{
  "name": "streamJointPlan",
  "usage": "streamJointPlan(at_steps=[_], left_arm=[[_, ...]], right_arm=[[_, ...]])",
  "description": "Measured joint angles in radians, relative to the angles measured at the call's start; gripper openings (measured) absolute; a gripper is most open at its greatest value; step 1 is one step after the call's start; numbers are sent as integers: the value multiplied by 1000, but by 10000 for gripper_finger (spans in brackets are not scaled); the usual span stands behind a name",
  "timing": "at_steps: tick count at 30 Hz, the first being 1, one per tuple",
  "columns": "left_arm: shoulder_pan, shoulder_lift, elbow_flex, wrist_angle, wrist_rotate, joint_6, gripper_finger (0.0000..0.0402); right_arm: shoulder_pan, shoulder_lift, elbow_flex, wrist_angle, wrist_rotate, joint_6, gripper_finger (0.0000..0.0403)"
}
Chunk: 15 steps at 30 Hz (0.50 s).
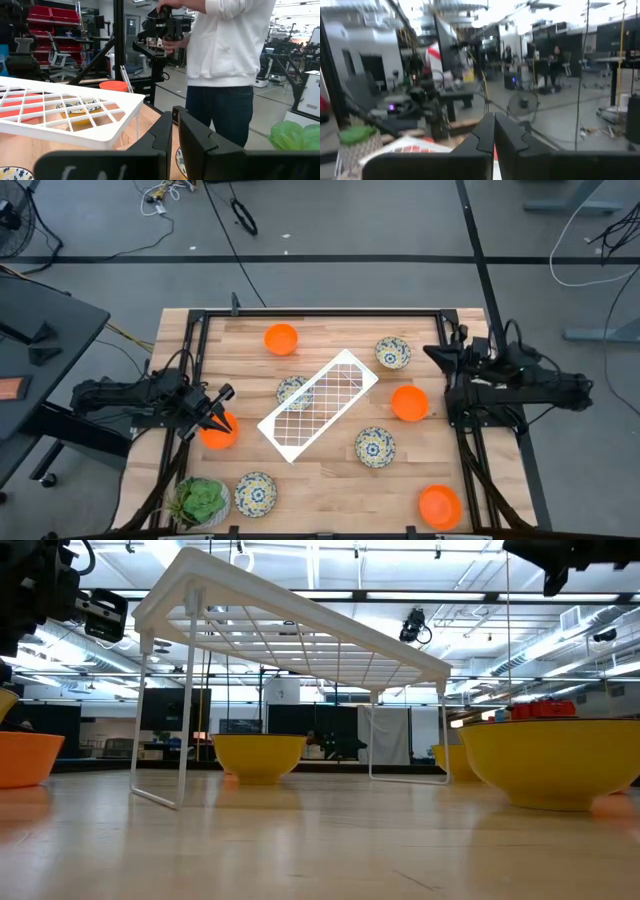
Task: Pick & Place Mini bowls
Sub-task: Put the yellow patterned bowl on the shelf
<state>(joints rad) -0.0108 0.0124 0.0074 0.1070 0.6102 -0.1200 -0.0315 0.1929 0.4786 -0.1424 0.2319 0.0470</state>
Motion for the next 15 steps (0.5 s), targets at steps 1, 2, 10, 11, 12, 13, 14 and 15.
streamJointPlan(at_steps=[1, 2, 10, 11, 12, 13, 14, 15], left_arm=[[0, 0, 0, 0, 0, 0, 37], [0, 0, 0, 0, 0, 0, 37], [0, 0, 0, 0, 0, 0, 37], [0, 0, 0, 0, 0, 0, 37], [0, 0, 0, 0, 0, 0, 37], [0, 0, 0, 0, 0, 0, 37], [0, 0, 0, 0, 0, 0, 37], [0, 0, 0, 0, 0, 0, 37]], right_arm=[[0, 16, 29, -36, 1, -6, 15], [-1, 35, 56, -64, 4, -17, 15], [-39, 207, 232, -242, 5, -82, 15], [-48, 229, 251, -259, 5, -87, 15], [-57, 249, 269, -278, 4, -91, 15], [-69, 269, 285, -292, 4, -93, 15], [-80, 286, 302, -304, 4, -93, 15], [-92, 302, 318, -317, -3, -93, 15]])
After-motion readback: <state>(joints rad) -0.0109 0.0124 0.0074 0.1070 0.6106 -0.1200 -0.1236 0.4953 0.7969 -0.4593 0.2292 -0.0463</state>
